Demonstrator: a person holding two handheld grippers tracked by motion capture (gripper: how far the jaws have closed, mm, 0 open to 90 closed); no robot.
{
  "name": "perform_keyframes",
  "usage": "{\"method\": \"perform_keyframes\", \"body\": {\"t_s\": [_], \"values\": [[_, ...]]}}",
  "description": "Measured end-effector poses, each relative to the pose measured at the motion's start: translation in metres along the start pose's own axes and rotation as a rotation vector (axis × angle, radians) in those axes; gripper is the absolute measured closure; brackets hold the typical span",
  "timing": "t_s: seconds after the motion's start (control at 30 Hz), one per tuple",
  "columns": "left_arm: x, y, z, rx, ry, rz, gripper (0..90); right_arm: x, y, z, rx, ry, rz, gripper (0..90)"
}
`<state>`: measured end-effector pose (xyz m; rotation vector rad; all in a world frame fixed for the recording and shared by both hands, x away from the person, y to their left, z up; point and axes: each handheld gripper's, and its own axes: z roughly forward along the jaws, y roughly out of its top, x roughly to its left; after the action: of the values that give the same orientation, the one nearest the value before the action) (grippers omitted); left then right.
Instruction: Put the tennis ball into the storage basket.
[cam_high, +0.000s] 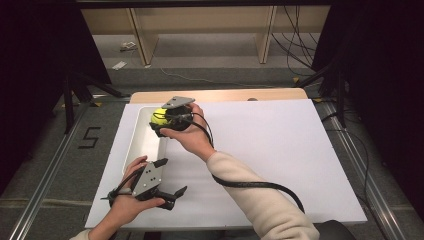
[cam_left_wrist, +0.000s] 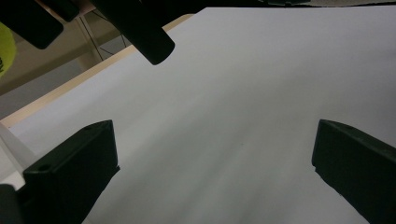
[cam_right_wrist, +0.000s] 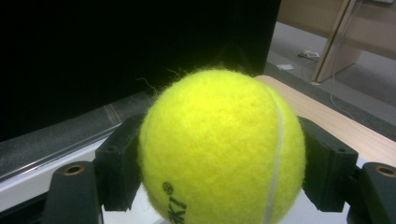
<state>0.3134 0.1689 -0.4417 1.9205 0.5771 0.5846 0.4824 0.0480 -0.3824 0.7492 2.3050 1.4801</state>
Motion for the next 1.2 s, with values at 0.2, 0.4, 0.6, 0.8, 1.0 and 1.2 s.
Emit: {"method": "perform_keyframes", "body": {"t_s": [0.2, 0.4, 0.6, 0.8, 1.0, 1.2], "values": [[0.000, 0.000, 0.000, 0.004, 0.000, 0.007, 0.0, 0.003, 0.002, 0.004, 0.001, 0.007, -0.003, 26.8], [0.000, 0.000, 0.000, 0.003, -0.003, 0.005, 0.0, 0.005, 0.002, 0.007, 0.007, 0.012, -0.003, 26.8], [-0.001, -0.001, 0.001, 0.007, -0.005, 0.000, 0.0, 0.005, 0.002, 0.009, 0.004, 0.015, -0.007, 26.8], [-0.001, -0.001, 0.001, 0.011, -0.007, 0.003, 0.0, 0.006, 0.002, 0.011, 0.007, 0.018, 0.002, 26.8], [-0.001, -0.001, 0.001, 0.012, -0.007, 0.010, 0.0, 0.008, 0.004, 0.014, 0.005, 0.025, 0.003, 26.8], [-0.001, -0.001, 0.001, 0.016, -0.007, 0.011, 0.0, 0.009, 0.002, 0.018, 0.011, 0.028, 0.004, 26.8]]}}
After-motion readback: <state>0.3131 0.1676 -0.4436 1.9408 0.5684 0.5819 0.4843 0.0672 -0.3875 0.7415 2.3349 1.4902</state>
